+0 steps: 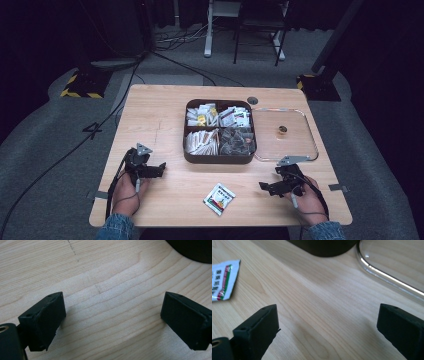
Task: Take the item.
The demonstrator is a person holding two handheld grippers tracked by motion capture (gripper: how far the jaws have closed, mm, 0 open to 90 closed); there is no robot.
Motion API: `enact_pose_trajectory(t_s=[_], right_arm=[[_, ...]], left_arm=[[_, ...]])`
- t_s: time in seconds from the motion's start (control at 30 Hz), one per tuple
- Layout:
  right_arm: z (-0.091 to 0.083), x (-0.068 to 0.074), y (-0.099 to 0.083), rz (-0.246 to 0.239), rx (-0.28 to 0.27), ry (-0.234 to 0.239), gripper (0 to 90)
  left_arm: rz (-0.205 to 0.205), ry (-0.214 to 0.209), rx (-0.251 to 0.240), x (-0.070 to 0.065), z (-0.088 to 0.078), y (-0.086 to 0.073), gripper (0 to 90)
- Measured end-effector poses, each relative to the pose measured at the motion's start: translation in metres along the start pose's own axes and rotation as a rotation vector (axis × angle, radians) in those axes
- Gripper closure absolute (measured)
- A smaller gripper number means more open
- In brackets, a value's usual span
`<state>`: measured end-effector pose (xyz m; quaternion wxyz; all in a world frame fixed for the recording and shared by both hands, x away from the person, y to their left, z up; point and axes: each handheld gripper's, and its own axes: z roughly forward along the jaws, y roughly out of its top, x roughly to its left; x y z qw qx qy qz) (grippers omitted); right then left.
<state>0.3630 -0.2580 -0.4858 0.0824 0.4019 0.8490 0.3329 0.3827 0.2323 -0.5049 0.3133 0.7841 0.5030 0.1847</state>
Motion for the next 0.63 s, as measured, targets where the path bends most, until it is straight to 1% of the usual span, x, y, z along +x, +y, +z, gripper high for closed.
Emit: enact_pose_trajectory(t_s=[0.07, 0.1, 0.17, 0.23, 0.27, 0.3, 0.37, 0.63], right_arm=[[0.004, 0.001, -0.003, -0.016, 0.009, -0.006, 3.7], [0.005, 0.002, -0.004, -0.026, 0.009, -0.012, 1.9], [0.008, 0.004, -0.006, -0.053, 0.001, -0.031, 0.0], [0.01, 0.005, -0.008, -0.089, -0.007, -0.048, 0.0], [0.011, 0.006, -0.009, -0.109, -0.019, -0.064, 0.0], [0.013, 0.006, -0.011, -0.117, -0.049, -0.072, 0.0], [0.016, 0.006, -0.014, -0.104, -0.095, -0.083, 0.0], [0.016, 0.006, -0.014, -0.105, -0.097, -0.083, 0.0]], left_arm=[[0.0, 0.0, 0.0, 0.0, 0.0, 0.0, 6.2], [0.0, 0.0, 0.0, 0.0, 0.0, 0.0, 6.2], [0.0, 0.0, 0.0, 0.0, 0.0, 0.0, 6.2], [0.0, 0.0, 0.0, 0.0, 0.0, 0.0, 6.2], [0.0, 0.0, 0.0, 0.0, 0.0, 0.0, 6.2], [0.0, 0.0, 0.0, 0.0, 0.0, 0.0, 6.2], [0.0, 0.0, 0.0, 0.0, 0.0, 0.0, 6.2], [0.0, 0.0, 0.0, 0.0, 0.0, 0.0, 6.2]])
